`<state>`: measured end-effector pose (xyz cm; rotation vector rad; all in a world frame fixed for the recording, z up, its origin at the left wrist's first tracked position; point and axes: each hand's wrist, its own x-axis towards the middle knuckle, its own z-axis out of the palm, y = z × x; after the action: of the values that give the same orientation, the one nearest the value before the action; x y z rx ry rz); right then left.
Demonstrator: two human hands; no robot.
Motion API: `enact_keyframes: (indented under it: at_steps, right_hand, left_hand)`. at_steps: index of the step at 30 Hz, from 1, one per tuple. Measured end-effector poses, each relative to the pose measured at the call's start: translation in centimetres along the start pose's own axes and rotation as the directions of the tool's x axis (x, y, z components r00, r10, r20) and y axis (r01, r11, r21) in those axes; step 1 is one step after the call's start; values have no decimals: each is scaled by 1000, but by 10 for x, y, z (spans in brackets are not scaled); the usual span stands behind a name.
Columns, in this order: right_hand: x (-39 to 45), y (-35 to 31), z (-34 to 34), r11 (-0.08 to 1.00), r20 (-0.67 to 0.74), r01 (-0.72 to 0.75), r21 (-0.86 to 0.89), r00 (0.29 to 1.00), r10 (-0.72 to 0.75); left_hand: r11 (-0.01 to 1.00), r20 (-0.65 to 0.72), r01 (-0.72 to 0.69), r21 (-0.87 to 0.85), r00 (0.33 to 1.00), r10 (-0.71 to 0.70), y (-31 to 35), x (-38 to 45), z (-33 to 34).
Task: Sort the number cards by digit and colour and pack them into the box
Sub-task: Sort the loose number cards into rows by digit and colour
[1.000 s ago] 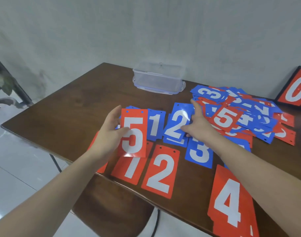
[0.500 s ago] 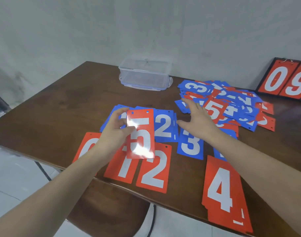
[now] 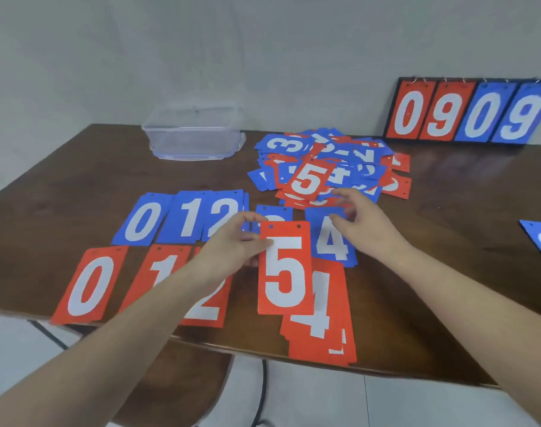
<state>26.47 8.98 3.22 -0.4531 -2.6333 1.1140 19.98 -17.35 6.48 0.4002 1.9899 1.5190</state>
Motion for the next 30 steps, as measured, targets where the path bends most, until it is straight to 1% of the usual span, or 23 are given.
enact_keyframes:
  at_steps: [3,7,10,12,14,17,20,22,23,26,30]
  right_hand:
    - [-16,24,-26,999,-46,-37,-16,998,37]
    - [-43,57,-61,997,-93,-70,-32,993,67]
    - [-61,78,-84,993,-104,-105,-47,990,99]
    - [-71,89,-97,991,-107,-127,-45,987,122]
    - [-81,98,-108,989,-112,-146,-31,984,141]
    - [-93,110,-123,987,-114,-158,-17,981,155]
    - [-103,121,-135,988,-94,-154,-11,984,152]
    - [-106,125,-140,989,-82,-148,-11,986,147]
    - [-108,128,-145,989,-80,-147,-7,986,146]
    - [-112,135,-156,991,-71,-134,15,988,135]
    - [-112,142,-164,993,-44,-117,29,992,119]
  left_hand:
    - [997,97,27,70,995,-34,9,3,44]
    - [984,216,26,175,974,-64,18,7,102]
    - [971,249,-7,239,967,-54,24,11,140]
    - [953,254,-64,295,967,-13,28,14,161]
    - [898,265,-159,410,963,50,29,17,179]
    - [720,265,-280,635,954,138,28,20,199]
    - [512,250,-320,797,947,203,25,21,210]
    - [418,245,-318,851,945,219,22,23,210]
    - [400,238,-308,863,947,216,21,24,212]
    - [390,207,-276,879,956,210,22,25,214]
    - [430,156,-256,866,955,254,31,32,212]
